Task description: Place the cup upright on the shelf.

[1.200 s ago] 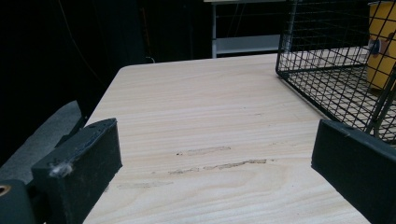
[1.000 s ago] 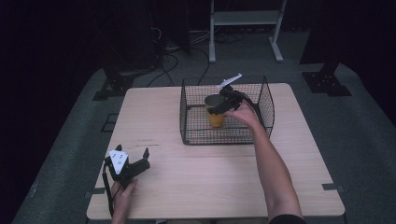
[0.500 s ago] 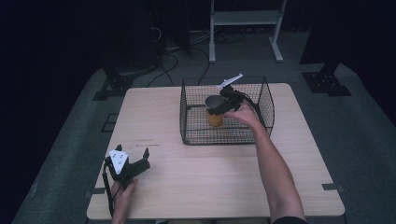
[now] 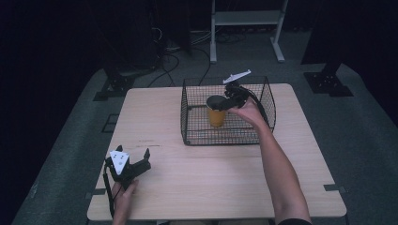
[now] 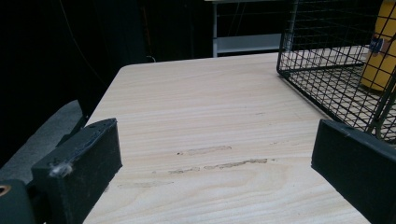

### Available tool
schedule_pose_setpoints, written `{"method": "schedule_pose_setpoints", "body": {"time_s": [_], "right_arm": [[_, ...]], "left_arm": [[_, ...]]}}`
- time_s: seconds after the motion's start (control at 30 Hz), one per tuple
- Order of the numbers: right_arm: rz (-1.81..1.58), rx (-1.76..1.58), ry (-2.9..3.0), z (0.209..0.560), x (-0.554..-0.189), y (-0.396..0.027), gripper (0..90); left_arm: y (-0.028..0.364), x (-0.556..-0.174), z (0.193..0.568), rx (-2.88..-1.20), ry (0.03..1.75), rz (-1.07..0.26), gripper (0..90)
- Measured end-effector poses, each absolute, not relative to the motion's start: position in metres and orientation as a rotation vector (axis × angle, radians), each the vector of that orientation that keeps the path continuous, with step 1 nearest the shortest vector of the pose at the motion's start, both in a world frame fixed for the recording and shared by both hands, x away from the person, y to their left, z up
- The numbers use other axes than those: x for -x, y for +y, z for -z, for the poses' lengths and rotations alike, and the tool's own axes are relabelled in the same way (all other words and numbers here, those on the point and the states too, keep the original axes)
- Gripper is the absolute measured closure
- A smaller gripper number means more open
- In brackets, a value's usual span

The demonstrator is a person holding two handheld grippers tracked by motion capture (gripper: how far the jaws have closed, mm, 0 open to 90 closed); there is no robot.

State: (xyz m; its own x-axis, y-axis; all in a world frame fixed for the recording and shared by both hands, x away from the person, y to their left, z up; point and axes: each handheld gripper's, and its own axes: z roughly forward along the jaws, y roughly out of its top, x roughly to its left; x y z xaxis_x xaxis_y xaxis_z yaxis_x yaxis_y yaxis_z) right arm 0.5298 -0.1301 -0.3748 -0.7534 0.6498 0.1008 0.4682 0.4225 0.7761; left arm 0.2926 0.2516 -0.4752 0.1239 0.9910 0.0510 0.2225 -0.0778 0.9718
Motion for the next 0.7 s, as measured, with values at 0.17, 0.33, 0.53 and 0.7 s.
{"method": "schedule_pose_setpoints", "body": {"time_s": [0.17,0.33,0.53,0.7], "right_arm": [[-1.282,-0.99,2.441,0.365,-0.527,-0.138,1.5],[-1.333,-0.991,2.43,0.358,-0.523,-0.145,1.5],[-1.36,-0.972,2.426,0.351,-0.518,-0.15,1.5],[-1.364,-0.987,2.414,0.344,-0.511,-0.154,1.6]], "left_arm": [[0.251,-0.293,0.475,-1.48,1.252,-1.054,0.8],[0.251,-0.293,0.475,-1.482,1.254,-1.054,0.8],[0.251,-0.293,0.475,-1.482,1.252,-1.054,0.8],[0.251,-0.292,0.475,-1.482,1.248,-1.05,0.8]]}}
